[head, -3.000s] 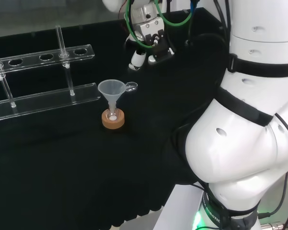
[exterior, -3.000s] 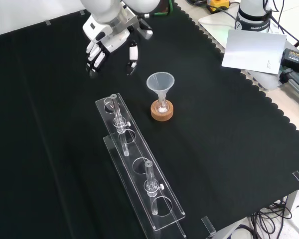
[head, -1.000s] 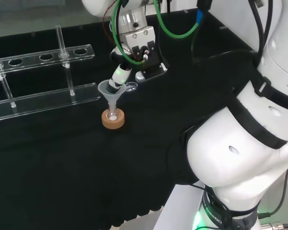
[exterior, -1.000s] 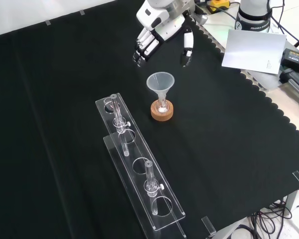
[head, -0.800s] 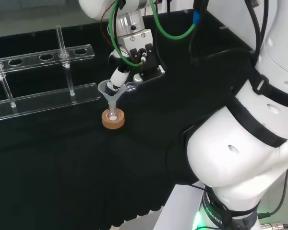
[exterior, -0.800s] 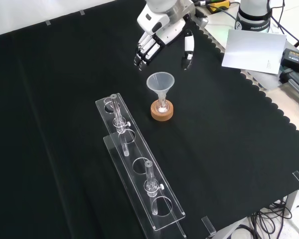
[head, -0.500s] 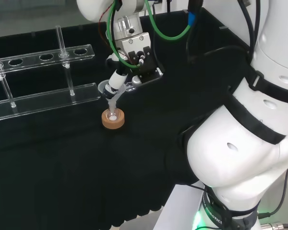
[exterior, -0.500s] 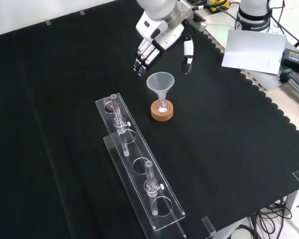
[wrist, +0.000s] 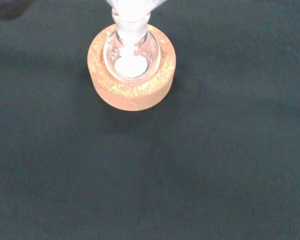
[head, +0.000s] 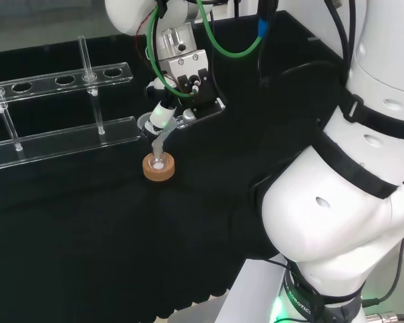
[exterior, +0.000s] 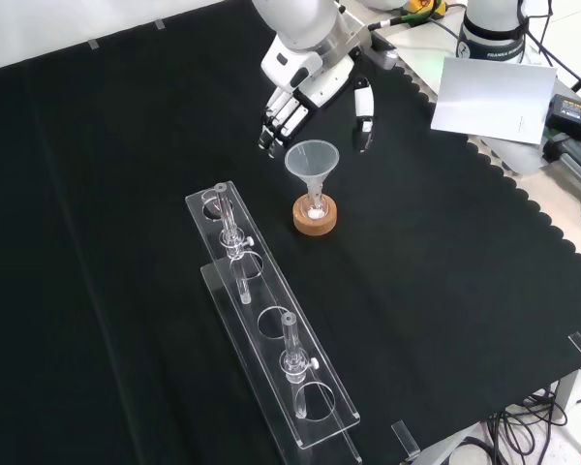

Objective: Remove the funnel from the round-bottom flask.

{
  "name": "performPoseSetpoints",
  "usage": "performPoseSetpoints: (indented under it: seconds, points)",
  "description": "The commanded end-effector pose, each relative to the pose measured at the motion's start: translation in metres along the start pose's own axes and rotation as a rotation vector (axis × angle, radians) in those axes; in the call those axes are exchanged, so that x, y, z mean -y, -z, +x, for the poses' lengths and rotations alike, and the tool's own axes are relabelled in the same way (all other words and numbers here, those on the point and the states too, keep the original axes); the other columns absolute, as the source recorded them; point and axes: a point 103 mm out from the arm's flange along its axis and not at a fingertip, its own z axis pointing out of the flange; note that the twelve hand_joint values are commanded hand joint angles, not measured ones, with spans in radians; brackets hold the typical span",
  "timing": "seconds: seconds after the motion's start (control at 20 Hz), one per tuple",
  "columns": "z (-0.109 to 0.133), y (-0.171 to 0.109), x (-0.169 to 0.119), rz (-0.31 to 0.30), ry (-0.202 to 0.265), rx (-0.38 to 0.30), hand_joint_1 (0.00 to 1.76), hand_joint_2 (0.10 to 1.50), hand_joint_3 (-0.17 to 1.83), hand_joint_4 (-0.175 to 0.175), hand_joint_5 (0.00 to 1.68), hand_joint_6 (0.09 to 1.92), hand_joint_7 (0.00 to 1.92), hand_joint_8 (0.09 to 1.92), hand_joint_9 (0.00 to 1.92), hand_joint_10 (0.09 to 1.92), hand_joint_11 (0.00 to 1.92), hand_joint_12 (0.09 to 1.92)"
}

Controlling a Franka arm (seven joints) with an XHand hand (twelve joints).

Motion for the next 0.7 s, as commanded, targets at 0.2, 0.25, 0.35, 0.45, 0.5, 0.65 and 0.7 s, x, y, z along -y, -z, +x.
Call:
performPoseSetpoints:
  seconds: [0.2, 0.25, 0.35, 0.45, 0.5, 0.65, 0.7]
  points:
    - [0.000, -0.003, -0.020, 0.005, 0.021, 0.032, 0.59, 0.69, 0.18, 0.039, 0.00, 0.09, 0.00, 0.09, 0.00, 0.71, 0.23, 1.48]
    - [0.000, -0.004, -0.022, 0.009, 0.022, 0.038, 0.59, 0.69, 0.18, 0.039, 0.00, 0.09, 0.00, 0.09, 0.00, 0.70, 0.23, 1.48]
    - [-0.001, -0.006, -0.024, 0.016, 0.027, 0.041, 0.59, 0.69, 0.18, 0.039, 0.00, 0.09, 0.00, 0.09, 0.00, 0.70, 0.23, 1.48]
    - [-0.001, -0.007, -0.026, 0.022, 0.031, 0.044, 0.59, 0.69, 0.17, 0.040, 0.00, 0.09, 0.00, 0.09, 0.00, 0.69, 0.22, 1.48]
    - [-0.001, -0.008, -0.027, 0.023, 0.031, 0.047, 0.58, 0.69, 0.17, 0.040, 0.00, 0.09, 0.00, 0.09, 0.00, 0.69, 0.22, 1.48]
    - [-0.002, -0.011, -0.029, 0.023, 0.032, 0.054, 0.58, 0.69, 0.17, 0.041, 0.00, 0.09, 0.00, 0.09, 0.00, 0.69, 0.22, 1.48]
    - [-0.002, -0.011, -0.030, 0.025, 0.032, 0.056, 0.58, 0.69, 0.17, 0.041, 0.00, 0.09, 0.00, 0.09, 0.00, 0.69, 0.22, 1.48]
